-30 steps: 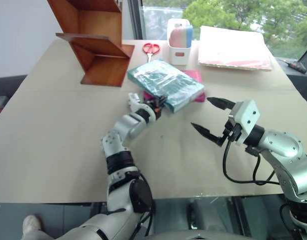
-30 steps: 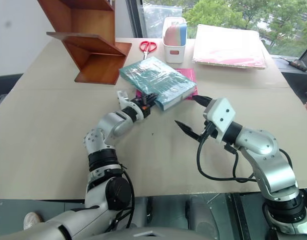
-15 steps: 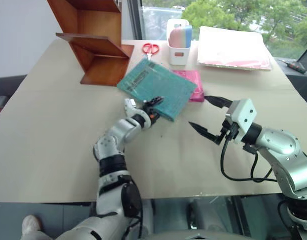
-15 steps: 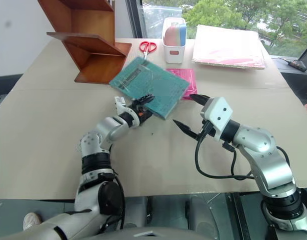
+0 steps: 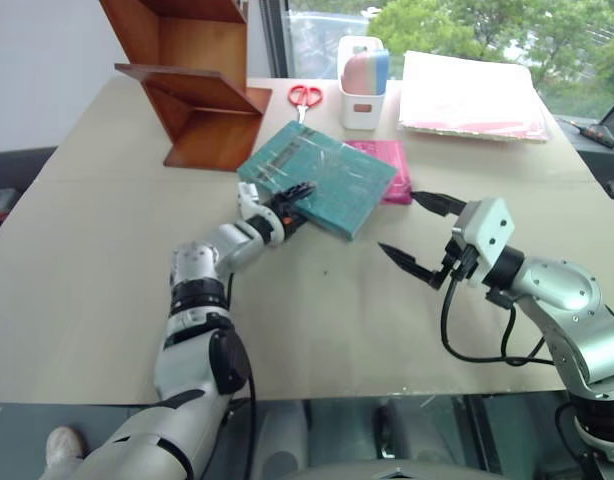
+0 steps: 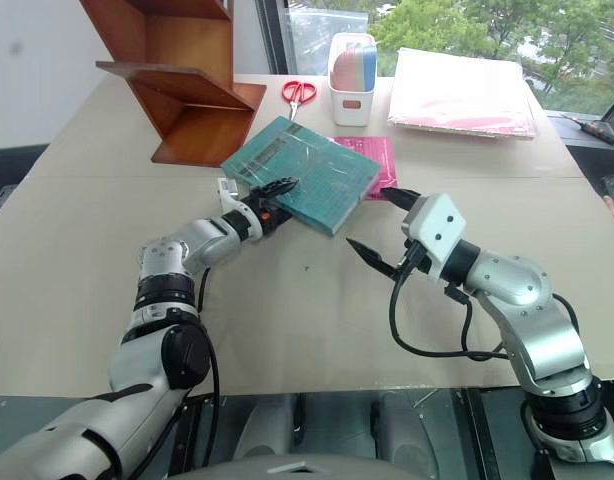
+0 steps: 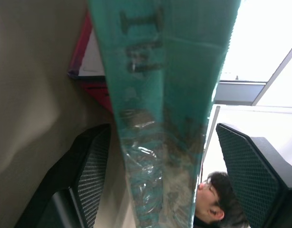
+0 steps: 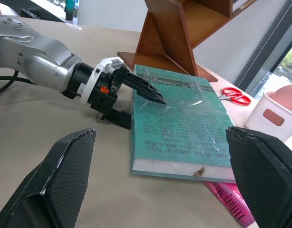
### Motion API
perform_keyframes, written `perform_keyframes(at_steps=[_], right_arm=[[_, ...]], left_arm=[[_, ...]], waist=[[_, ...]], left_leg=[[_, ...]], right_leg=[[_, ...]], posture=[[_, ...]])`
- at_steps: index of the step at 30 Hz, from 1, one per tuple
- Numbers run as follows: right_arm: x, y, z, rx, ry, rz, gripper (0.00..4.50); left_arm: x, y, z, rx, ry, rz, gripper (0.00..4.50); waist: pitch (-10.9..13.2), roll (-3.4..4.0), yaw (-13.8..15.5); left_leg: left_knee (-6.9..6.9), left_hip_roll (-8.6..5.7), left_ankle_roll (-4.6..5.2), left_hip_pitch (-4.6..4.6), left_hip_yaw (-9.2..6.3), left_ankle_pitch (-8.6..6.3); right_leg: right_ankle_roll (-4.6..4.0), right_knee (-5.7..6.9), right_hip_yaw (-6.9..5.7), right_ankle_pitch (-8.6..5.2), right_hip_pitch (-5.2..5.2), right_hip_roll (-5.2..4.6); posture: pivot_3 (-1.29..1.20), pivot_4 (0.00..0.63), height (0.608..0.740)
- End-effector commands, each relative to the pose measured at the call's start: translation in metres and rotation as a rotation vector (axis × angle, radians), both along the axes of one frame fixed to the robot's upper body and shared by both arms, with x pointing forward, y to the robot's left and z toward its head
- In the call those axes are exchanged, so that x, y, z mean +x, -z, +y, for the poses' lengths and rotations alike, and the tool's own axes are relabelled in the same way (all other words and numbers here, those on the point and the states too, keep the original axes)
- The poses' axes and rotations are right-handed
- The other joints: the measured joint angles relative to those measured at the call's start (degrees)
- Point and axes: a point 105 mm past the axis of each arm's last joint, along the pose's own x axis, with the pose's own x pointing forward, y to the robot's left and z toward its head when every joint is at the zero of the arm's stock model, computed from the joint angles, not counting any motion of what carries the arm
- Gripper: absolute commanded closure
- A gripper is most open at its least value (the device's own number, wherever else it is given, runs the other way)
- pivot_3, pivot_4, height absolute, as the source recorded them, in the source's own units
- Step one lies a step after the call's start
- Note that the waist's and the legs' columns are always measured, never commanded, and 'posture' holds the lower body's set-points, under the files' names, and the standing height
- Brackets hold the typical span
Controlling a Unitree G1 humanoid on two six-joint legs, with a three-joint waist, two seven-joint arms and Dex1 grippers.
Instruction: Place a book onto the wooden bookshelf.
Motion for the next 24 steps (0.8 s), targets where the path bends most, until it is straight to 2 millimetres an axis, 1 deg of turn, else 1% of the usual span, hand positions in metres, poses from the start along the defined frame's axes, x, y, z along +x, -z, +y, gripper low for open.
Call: perform_keyframes(at_steps=[1, 2, 3, 7, 9, 13, 14, 16, 17, 18, 19, 20, 21, 23, 24], right_arm=[[-0.006, -0.013, -0.001, 0.002, 0.003, -0.068, 0.0], [-0.006, -0.013, -0.001, 0.002, 0.003, -0.068, 0.0], [-0.006, -0.014, -0.001, 0.002, 0.003, -0.069, 0.0], [-0.005, -0.014, 0.0, 0.004, -0.001, -0.074, 0.0], [-0.003, -0.015, 0.001, 0.006, -0.004, -0.077, 0.0], [-0.001, -0.016, 0.002, 0.013, -0.014, -0.082, 0.0], [0.0, -0.016, 0.003, 0.018, -0.016, -0.084, 0.0], [0.001, -0.018, 0.002, 0.028, -0.017, -0.087, 0.0], [0.002, -0.019, 0.001, 0.033, -0.015, -0.089, 0.0], [0.003, -0.021, -0.001, 0.043, -0.008, -0.09, 0.0], [0.004, -0.021, -0.002, 0.049, -0.004, -0.091, 0.0], [0.005, -0.023, -0.005, 0.061, 0.003, -0.092, 0.0], [0.006, -0.025, -0.008, 0.078, 0.011, -0.094, 0.0], [0.007, -0.029, -0.011, 0.114, 0.017, -0.091, 0.0], [0.007, -0.03, -0.011, 0.125, 0.018, -0.091, 0.0]], left_arm=[[-0.003, 0.001, -0.004, -0.027, 0.029, -0.004, 2.06], [-0.004, 0.0, -0.004, -0.032, 0.034, -0.006, 2.83], [-0.006, -0.001, -0.005, -0.042, 0.042, -0.01, 2.94], [-0.017, -0.012, -0.004, -0.088, 0.056, -0.027, 4.45], [-0.022, -0.018, -0.004, -0.093, 0.063, -0.047, 4.45], [-0.038, -0.045, -0.006, -0.083, 0.105, -0.148, 4.45], [-0.042, -0.054, -0.006, -0.063, 0.118, -0.184, 4.45], [-0.052, -0.07, -0.009, 0.036, 0.16, -0.281, 4.45], [-0.056, -0.078, -0.01, 0.092, 0.174, -0.333, 4.45], [-0.06, -0.088, -0.012, 0.225, 0.18, -0.418, 4.45], [-0.063, -0.094, -0.014, 0.315, 0.185, -0.478, 4.45], [-0.064, -0.107, -0.014, 0.443, 0.145, -0.611, 4.45], [-0.068, -0.12, -0.018, 0.579, 0.16, -0.743, 4.45], [-0.071, -0.143, -0.02, 0.757, 0.17, -0.96, 4.45], [-0.07, -0.152, -0.019, 0.837, 0.165, -1.039, 4.45]], waist=[[0.0, 0.0, 0.0], [0.0, 0.0, 0.0], [0.0, 0.0, 0.0], [0.0, -0.01, 0.0], [0.0, -0.02, -0.2], [0.1, -0.09, -0.2], [0.1, -0.15, -0.2], [0.2, -0.24, -0.2], [0.2, -0.28, -0.2], [0.2, -0.29, -0.2], [0.2, -0.28, -0.2], [0.2, -0.27, -0.2], [0.3, -0.26, -0.2], [0.3, -0.24, 0.0], [0.3, -0.24, 0.2]], left_leg=[[0.0, 0.0, 0.0, 0.0, 0.0, 0.0], [0.0, 0.0, 0.0, 0.0, 0.0, 0.0], [0.0, 0.0, 0.0, 0.0, 0.0, 0.0], [0.0, -0.01, 0.0, -0.01, -0.02, 0.0], [0.0, -0.01, 0.0, 0.0, -0.02, 0.0], [-0.01, -0.01, 0.0, -0.01, -0.03, 0.0], [-0.01, -0.01, 0.0, -0.01, -0.04, 0.0], [-0.01, -0.01, -0.01, -0.04, -0.06, 0.0], [0.0, -0.01, -0.01, -0.05, -0.06, 0.0], [-0.01, -0.01, -0.01, -0.06, -0.07, 0.01], [-0.02, -0.02, -0.03, -0.06, -0.06, 0.01], [-0.03, -0.02, -0.03, -0.07, -0.07, 0.01], [-0.06, -0.02, -0.03, -0.03, -0.04, 0.01], [-0.16, -0.03, -0.11, -0.03, -0.04, 0.05], [-0.23, -0.03, -0.15, -0.01, -0.02, 0.08]], right_leg=[[0.0, 0.0, 0.0, 0.0, 0.0, 0.0], [0.0, 0.0, 0.0, 0.0, 0.0, 0.0], [0.0, 0.0, 0.0, 0.0, 0.01, -0.01], [0.0, 0.0, -0.01, 0.0, 0.02, -0.04], [0.0, -0.01, 0.0, 0.0, 0.02, -0.04], [0.01, 0.0, 0.0, 0.0, 0.02, -0.03], [0.01, 0.0, 0.0, 0.0, 0.02, -0.03], [0.0, 0.0, -0.02, 0.0, 0.0, -0.03], [0.0, 0.0, -0.02, 0.0, 0.0, -0.03], [0.0, 0.0, -0.02, 0.0, -0.01, -0.02], [0.0, 0.0, -0.02, 0.0, -0.01, -0.03], [0.0, -0.01, -0.03, 0.0, -0.01, -0.02], [0.0, -0.02, -0.01, 0.0, -0.01, -0.03], [-0.01, -0.09, -0.04, 0.01, -0.02, -0.03], [-0.02, -0.15, -0.04, 0.01, -0.01, -0.04]], posture=[[0.0, 0.15, 0.74], [0.0, 0.15, 0.74], [0.0, 0.15, 0.74], [0.0, 0.15, 0.74], [0.0, 0.15, 0.74], [0.0, 0.15, 0.74], [0.0, 0.15, 0.74], [0.0, 0.15, 0.74], [0.0, 0.15, 0.74], [0.0, 0.15, 0.74], [0.0, 0.15, 0.74], [0.0, 0.15, 0.74], [0.0, 0.15, 0.74], [0.0, 0.15, 0.74], [0.0, 0.15, 0.74]])
